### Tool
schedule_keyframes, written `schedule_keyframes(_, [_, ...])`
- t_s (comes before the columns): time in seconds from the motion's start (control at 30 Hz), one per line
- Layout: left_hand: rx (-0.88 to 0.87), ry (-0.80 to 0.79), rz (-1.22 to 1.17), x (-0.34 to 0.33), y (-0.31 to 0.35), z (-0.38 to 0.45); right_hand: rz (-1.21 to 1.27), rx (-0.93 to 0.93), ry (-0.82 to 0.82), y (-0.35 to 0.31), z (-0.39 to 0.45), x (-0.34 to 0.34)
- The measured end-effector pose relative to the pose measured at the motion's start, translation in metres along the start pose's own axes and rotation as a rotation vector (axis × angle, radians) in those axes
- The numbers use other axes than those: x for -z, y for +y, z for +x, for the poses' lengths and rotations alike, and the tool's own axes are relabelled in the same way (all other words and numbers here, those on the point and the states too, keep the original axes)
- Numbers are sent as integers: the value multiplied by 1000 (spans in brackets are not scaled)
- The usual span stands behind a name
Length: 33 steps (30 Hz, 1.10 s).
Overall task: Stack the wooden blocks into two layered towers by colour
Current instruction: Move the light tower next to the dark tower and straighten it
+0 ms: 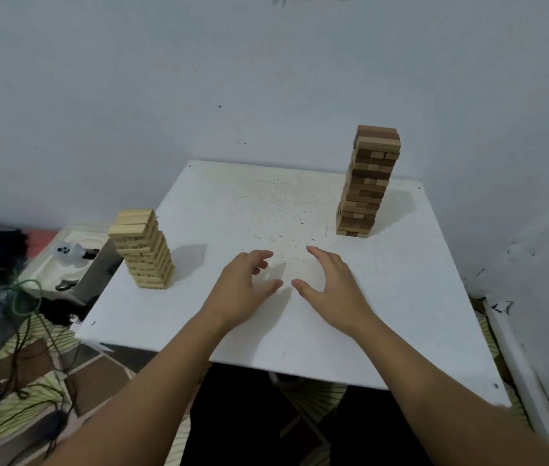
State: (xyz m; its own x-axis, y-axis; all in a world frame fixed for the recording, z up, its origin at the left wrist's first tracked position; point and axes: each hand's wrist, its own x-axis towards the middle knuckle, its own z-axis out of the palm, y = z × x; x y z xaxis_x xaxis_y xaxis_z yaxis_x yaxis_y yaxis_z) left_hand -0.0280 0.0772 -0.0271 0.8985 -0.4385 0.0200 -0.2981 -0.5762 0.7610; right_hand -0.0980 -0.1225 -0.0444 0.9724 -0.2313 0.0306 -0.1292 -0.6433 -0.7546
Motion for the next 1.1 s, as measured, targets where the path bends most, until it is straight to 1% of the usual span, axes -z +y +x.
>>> schedule_keyframes(0.43, [87,160,99,84,-67,-77,16,129,-229,-78,29,-78])
schedule_keyframes(0.63, [223,257,256,128,-103,-88,-103,188,-386,-112,50,-102])
schedule_keyframes(0.73, [285,288,195,149,-115,-81,-195,206,-430,-125,60,-117])
schedule_keyframes(0.8, [325,235,105,162,-124,-71,-243,196,-421,-132,66,-127])
schedule_keyframes(0.93, [352,3,45,184,-136,-44,-319,147,-387,-140,73,-140])
schedule_keyframes(1.03, [359,-124,52,194,-139,-24,-345,119,-370,-143,73,-143])
schedule_keyframes(1.1, [363,-171,59,197,-140,-15,-349,111,-358,-143,73,-146])
